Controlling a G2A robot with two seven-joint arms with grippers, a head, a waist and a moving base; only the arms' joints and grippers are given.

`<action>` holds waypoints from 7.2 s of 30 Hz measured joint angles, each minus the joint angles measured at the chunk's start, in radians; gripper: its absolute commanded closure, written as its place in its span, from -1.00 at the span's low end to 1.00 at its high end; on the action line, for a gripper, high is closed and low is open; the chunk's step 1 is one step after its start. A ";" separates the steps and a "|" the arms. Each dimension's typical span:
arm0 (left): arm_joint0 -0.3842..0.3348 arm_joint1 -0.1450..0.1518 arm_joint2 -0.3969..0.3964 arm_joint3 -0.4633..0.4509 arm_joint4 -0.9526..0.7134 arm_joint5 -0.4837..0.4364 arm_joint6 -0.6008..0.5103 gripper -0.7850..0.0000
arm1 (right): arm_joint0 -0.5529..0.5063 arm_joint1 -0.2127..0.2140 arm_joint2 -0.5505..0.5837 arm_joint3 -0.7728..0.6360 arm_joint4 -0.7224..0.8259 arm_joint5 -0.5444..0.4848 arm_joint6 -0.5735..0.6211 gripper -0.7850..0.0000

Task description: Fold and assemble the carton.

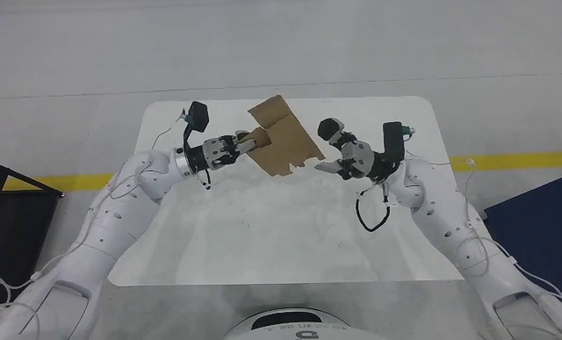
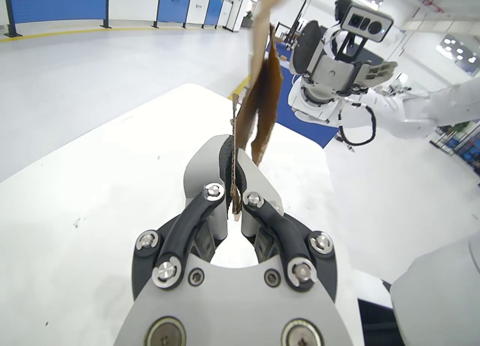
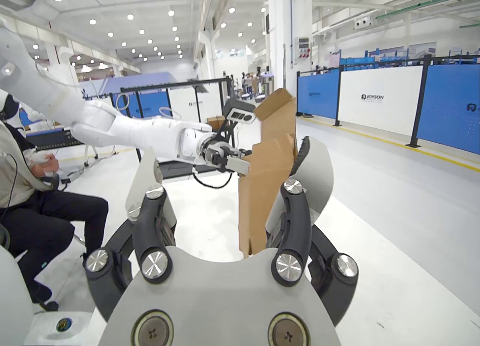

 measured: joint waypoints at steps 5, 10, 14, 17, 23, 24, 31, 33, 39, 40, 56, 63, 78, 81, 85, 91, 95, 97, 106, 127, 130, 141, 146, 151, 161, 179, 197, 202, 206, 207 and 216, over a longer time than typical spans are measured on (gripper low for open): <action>0.012 0.016 0.005 -0.017 0.094 0.000 0.070 1.00 | 0.015 -0.009 -0.004 0.024 -0.068 0.070 0.040 -0.95; 0.015 0.025 0.011 -0.008 0.095 0.000 0.132 1.00 | 0.014 -0.017 -0.021 0.012 -0.095 0.088 0.083 -0.12; 0.002 0.027 0.024 0.000 0.073 0.000 0.141 1.00 | 0.019 -0.027 -0.053 -0.009 -0.114 0.084 0.127 -0.49; -0.008 0.026 0.031 0.014 0.052 0.000 0.143 1.00 | 0.027 -0.037 -0.085 -0.027 -0.104 0.056 0.148 -0.46; -0.019 0.018 0.034 0.055 -0.032 0.000 0.139 1.00 | 0.039 -0.053 -0.130 -0.063 -0.102 0.007 0.168 -0.46; -0.020 0.016 0.035 0.060 -0.048 0.000 0.133 1.00 | 0.040 -0.057 -0.141 -0.068 -0.103 0.000 0.172 -0.47; -0.021 0.011 0.058 0.049 -0.169 0.000 0.097 1.00 | 0.075 -0.075 -0.184 -0.035 -0.091 -0.001 0.193 -0.42; -0.018 0.016 0.066 0.044 -0.223 0.000 0.077 1.00 | 0.079 -0.073 -0.166 -0.046 -0.088 -0.001 0.157 -0.40; -0.014 0.036 0.066 0.062 -0.252 0.000 0.037 1.00 | 0.008 -0.035 -0.011 -0.114 -0.140 0.006 -0.038 -0.58; -0.013 0.038 0.065 0.065 -0.244 0.000 0.037 1.00 | -0.010 -0.029 0.020 -0.124 -0.153 0.017 -0.069 -0.57; -0.002 0.059 0.086 0.022 -0.104 0.000 0.168 1.00 | -0.009 -0.057 -0.059 -0.085 -0.259 0.079 0.078 -0.23; -0.021 0.059 0.102 0.018 -0.136 0.000 0.174 1.00 | 0.052 -0.099 -0.184 -0.060 -0.259 0.043 0.103 -0.18; -0.010 0.087 0.179 -0.043 -0.394 0.000 0.176 1.00 | -0.068 -0.044 0.097 -0.168 -0.315 0.117 -0.227 -1.00; -0.010 0.087 0.179 -0.043 -0.390 0.000 0.175 1.00 | -0.064 -0.044 0.091 -0.166 -0.314 0.116 -0.219 -1.00; -0.011 0.087 0.178 -0.043 -0.389 0.000 0.175 1.00 | -0.063 -0.044 0.089 -0.165 -0.314 0.116 -0.212 -1.00; -0.011 0.087 0.178 -0.043 -0.389 0.000 0.175 1.00 | -0.063 -0.044 0.089 -0.165 -0.314 0.116 -0.212 -1.00; -0.011 0.087 0.178 -0.043 -0.389 0.000 0.175 1.00 | -0.063 -0.044 0.089 -0.165 -0.314 0.116 -0.212 -1.00; -0.011 0.087 0.178 -0.043 -0.389 0.000 0.175 1.00 | -0.063 -0.044 0.089 -0.165 -0.314 0.116 -0.212 -1.00; -0.011 0.087 0.178 -0.043 -0.389 0.000 0.175 1.00 | -0.063 -0.044 0.089 -0.165 -0.314 0.116 -0.212 -1.00; 0.043 0.082 0.124 -0.107 -0.469 0.022 0.109 1.00 | -0.121 0.010 0.347 -0.108 -0.216 0.075 0.089 -1.00; 0.062 0.080 0.109 -0.120 -0.481 0.016 0.100 1.00 | -0.138 0.009 0.346 -0.117 -0.210 0.100 0.106 -1.00; 0.045 0.051 0.193 -0.053 -0.932 0.000 -0.205 1.00 | -0.182 -0.001 0.364 -0.157 -0.181 0.305 0.165 -1.00; 0.010 0.018 0.241 0.008 -1.104 0.000 -0.349 1.00 | -0.192 -0.003 0.347 -0.225 -0.193 0.322 0.242 -1.00; -0.018 -0.015 0.259 0.064 -1.207 0.000 -0.473 1.00 | -0.191 -0.006 0.340 -0.238 -0.185 0.339 0.285 -1.00; -0.033 -0.061 0.230 0.127 -1.283 0.000 -0.597 1.00 | -0.148 -0.015 0.276 -0.296 -0.197 0.291 0.375 -1.00; 0.007 -0.110 0.163 0.149 -1.458 0.023 -0.803 1.00 | -0.062 -0.049 0.133 -0.368 -0.234 0.371 0.507 -1.00; 0.028 -0.116 0.052 0.160 -1.683 0.273 -1.052 1.00 | -0.091 -0.052 0.127 -0.431 -0.188 0.285 0.463 -0.73; 0.036 -0.132 0.019 0.180 -1.716 0.333 -1.113 1.00 | -0.085 -0.054 0.140 -0.415 -0.168 0.276 0.420 -0.89; 0.030 -0.147 0.008 0.212 -1.664 0.336 -1.115 1.00 | -0.105 -0.050 0.184 -0.419 -0.215 0.344 0.407 -0.96; 0.030 -0.151 0.008 0.216 -1.648 0.336 -1.115 1.00 | -0.111 -0.049 0.189 -0.428 -0.235 0.355 0.408 -0.96; 0.016 -0.170 -0.024 0.253 -1.581 0.341 -1.121 1.00 | -0.143 -0.034 0.154 -0.548 -0.688 0.409 0.330 -1.00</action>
